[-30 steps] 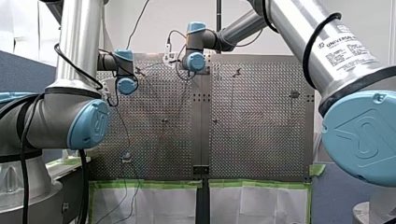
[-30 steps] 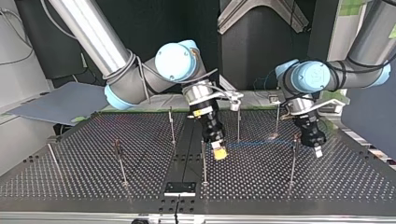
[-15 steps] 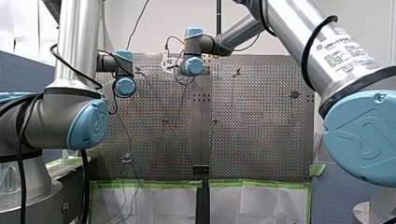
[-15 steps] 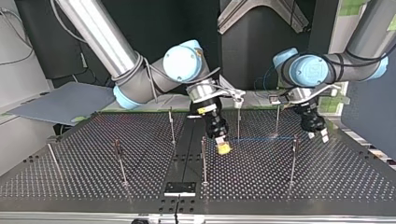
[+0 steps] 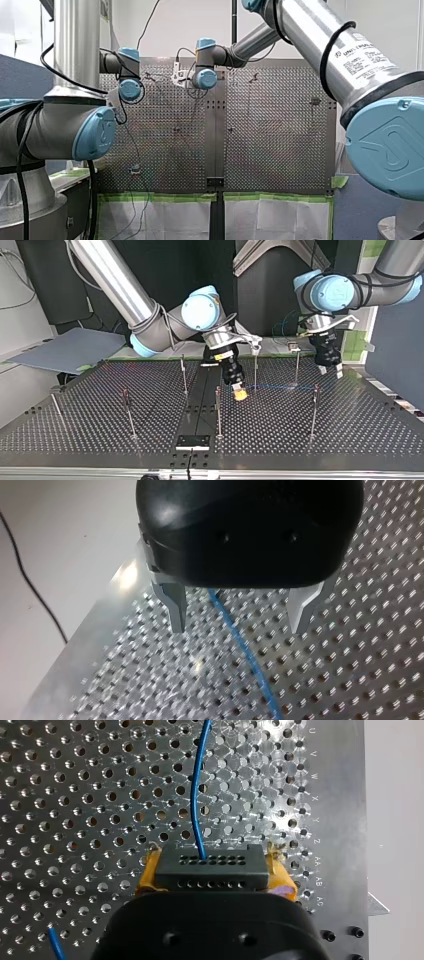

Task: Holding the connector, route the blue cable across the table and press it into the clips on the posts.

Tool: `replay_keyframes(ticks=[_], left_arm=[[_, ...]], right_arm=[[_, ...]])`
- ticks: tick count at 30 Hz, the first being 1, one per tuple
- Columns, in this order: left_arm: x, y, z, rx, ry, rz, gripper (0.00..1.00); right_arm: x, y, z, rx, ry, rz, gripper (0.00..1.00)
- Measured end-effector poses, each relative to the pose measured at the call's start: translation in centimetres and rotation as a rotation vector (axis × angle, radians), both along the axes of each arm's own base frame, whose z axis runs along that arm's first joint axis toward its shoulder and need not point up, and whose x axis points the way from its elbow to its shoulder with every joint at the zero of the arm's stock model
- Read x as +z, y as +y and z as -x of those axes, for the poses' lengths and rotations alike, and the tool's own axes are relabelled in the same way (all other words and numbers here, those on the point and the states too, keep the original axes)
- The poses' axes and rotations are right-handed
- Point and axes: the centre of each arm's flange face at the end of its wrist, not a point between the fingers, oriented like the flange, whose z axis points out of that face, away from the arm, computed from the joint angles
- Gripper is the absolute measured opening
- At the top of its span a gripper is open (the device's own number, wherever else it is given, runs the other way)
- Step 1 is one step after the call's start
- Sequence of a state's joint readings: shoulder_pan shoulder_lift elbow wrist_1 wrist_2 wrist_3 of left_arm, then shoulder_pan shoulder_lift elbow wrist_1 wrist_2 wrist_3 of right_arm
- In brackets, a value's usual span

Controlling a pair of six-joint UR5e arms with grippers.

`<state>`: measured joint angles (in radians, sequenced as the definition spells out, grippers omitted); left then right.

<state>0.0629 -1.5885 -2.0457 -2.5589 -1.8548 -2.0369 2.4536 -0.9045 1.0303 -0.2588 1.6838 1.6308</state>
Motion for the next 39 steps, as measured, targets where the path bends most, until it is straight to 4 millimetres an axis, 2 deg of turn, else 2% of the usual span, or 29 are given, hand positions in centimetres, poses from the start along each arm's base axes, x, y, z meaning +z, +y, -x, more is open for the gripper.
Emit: replay_keyframes(ticks=[7, 12, 21, 28, 33, 39], left_arm=[[0.5, -1.2, 2.4, -0.050, 0.023, -0.023, 1.00], [2.0, -2.2, 3.4, -0.094, -0.001, -0.065, 1.00], [5.4, -4.3, 4.8, -0.190, -0.071, -0.162, 1.00], [6.0, -5.1, 4.8, -0.231, -0.085, -0.229, 1.00], [6.2, -6.4, 3.8, -0.250, -0.104, -0.273, 1.00], [5.6, -7.6, 2.4, -0.238, -0.109, -0.317, 1.00]], right_arm=[[-0.6, -0.1, -0.1, -0.003, 0.006, -0.005, 0.00], [-2.2, -0.6, -0.3, -0.006, 0.022, -0.019, 0.00], [-2.5, -1.0, -0.1, -0.012, 0.025, -0.021, 0.00], [-2.1, -1.2, -0.2, -0.013, 0.019, -0.017, 0.00], [-1.9, -1.2, -0.2, -0.013, 0.019, -0.015, 0.00], [-1.9, -1.3, -0.1, -0.014, 0.021, -0.016, 0.00]])
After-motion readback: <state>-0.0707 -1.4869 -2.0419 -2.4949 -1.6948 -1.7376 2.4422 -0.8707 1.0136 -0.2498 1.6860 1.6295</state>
